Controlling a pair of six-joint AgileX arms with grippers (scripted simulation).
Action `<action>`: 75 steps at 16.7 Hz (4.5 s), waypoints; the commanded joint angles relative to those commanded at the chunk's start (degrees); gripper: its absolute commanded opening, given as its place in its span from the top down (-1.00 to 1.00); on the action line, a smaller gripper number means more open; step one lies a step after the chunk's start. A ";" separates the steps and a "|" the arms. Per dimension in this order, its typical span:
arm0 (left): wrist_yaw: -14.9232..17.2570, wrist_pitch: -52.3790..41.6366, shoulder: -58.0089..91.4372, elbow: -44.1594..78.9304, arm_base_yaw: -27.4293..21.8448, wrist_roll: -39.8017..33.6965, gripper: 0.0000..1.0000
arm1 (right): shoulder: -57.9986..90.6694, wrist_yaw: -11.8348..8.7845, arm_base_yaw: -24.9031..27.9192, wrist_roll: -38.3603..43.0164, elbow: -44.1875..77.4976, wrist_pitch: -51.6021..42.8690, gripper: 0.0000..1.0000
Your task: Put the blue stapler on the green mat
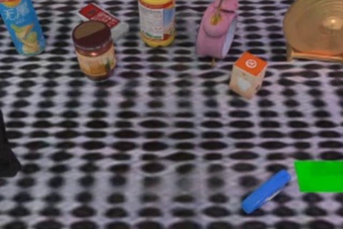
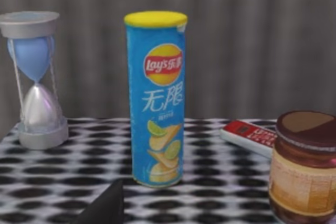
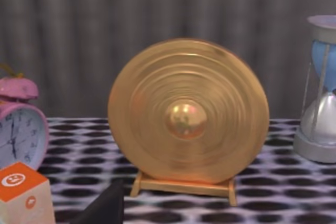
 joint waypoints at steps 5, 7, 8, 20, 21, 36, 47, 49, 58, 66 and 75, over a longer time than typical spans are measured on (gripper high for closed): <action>0.00 0.00 0.00 0.00 0.00 0.00 -1.00 | 3.67 -0.07 2.04 3.69 3.38 -2.89 -1.00; 0.00 0.00 0.00 0.00 0.00 0.00 -1.00 | 9.12 -0.02 4.65 9.14 7.93 -6.78 -1.00; 0.00 0.00 0.00 0.00 0.00 0.00 -1.00 | 12.74 0.04 6.24 12.76 10.72 -9.19 -1.00; 0.00 0.00 0.00 0.00 0.00 0.00 -1.00 | 77.30 0.55 30.17 73.28 50.05 -46.81 -1.00; 0.00 0.00 0.00 0.00 0.00 0.00 -1.00 | 81.20 0.56 31.82 77.10 52.84 -49.25 -1.00; 0.00 0.00 0.00 0.00 0.00 0.00 -1.00 | 97.88 0.71 37.95 91.95 61.76 -53.98 -1.00; 0.00 0.00 0.00 0.00 0.00 0.00 -1.00 | 107.32 0.75 38.04 92.19 52.13 -34.68 -1.00; 0.00 0.00 0.00 0.00 0.00 0.00 -1.00 | 107.32 0.75 38.04 92.19 52.13 -34.68 -0.85; 0.00 0.00 0.00 0.00 0.00 0.00 -1.00 | 107.32 0.75 38.04 92.19 52.13 -34.68 0.51; 0.00 0.00 0.00 0.00 0.00 0.00 -1.00 | 107.32 0.75 38.04 92.19 52.13 -34.68 1.00; 0.00 0.00 0.00 0.00 0.00 0.00 -1.00 | 103.25 0.56 38.27 91.81 56.31 -42.99 1.00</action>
